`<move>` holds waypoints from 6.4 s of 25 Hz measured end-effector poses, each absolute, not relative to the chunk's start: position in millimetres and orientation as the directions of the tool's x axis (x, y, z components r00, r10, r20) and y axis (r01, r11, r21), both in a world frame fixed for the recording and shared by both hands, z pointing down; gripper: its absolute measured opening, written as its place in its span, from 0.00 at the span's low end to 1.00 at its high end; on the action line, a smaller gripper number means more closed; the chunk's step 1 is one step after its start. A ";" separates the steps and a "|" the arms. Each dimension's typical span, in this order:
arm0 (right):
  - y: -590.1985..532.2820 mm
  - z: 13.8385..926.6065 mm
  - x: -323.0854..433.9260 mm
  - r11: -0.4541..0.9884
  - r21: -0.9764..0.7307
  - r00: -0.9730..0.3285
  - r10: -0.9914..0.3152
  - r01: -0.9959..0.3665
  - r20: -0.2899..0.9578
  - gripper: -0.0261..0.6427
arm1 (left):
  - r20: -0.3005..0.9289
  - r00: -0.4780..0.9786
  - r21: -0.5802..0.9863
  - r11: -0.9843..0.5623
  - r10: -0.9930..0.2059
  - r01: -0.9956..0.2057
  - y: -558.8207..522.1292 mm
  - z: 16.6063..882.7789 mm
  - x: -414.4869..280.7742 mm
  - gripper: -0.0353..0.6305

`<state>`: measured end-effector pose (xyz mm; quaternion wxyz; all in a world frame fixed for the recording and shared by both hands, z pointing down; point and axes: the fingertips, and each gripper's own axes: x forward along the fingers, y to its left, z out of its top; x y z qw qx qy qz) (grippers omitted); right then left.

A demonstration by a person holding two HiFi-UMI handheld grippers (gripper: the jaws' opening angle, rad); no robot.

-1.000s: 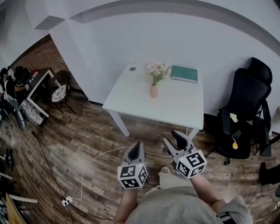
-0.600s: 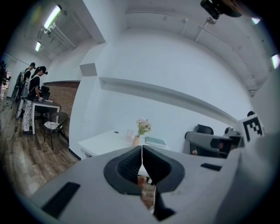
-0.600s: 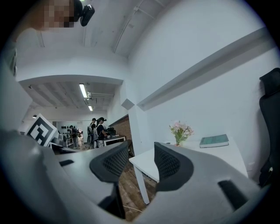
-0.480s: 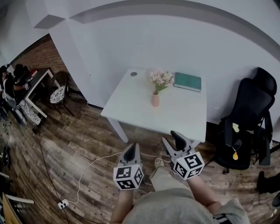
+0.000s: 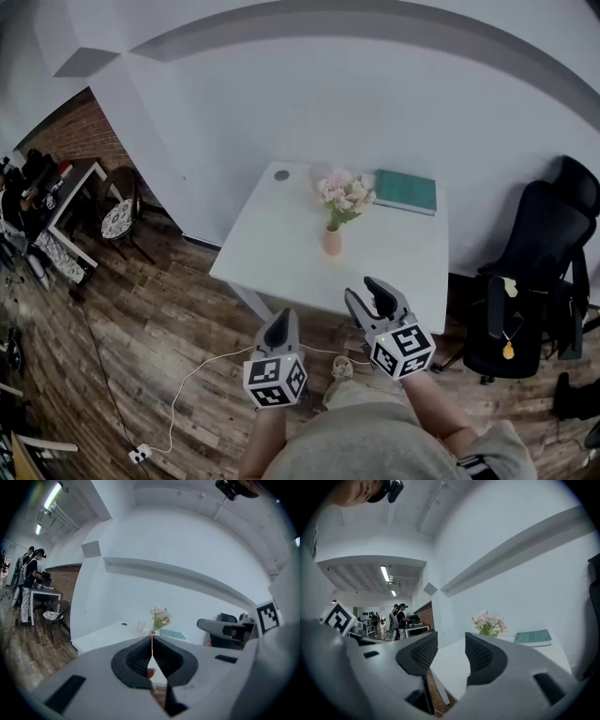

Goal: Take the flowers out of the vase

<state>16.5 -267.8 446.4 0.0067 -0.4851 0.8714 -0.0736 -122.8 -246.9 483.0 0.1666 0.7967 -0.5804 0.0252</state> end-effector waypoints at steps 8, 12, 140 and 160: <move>-333.3 462.6 24.1 0.517 -0.133 -0.532 -0.840 -0.845 0.112 0.31 | 0.247 0.317 0.243 -0.258 -0.916 -0.935 -305.2 485.9 -114.7 0.06; -360.4 474.4 27.3 0.520 -0.132 -0.536 -0.834 -0.844 0.135 0.31 | 0.249 0.301 0.247 -0.240 -0.921 -0.939 -327.8 490.1 -112.6 0.06; -177.9 398.9 30.9 0.519 -0.047 -0.518 -0.855 -0.853 -0.038 0.07 | 0.231 0.244 0.173 -0.207 -0.942 -0.963 -85.2 482.1 -122.4 0.06; -94.8 416.0 14.5 0.554 -0.076 -0.555 -0.832 -0.829 -0.005 0.07 | 0.188 0.225 0.202 -0.187 -0.956 -0.961 -40.7 473.2 -131.1 0.06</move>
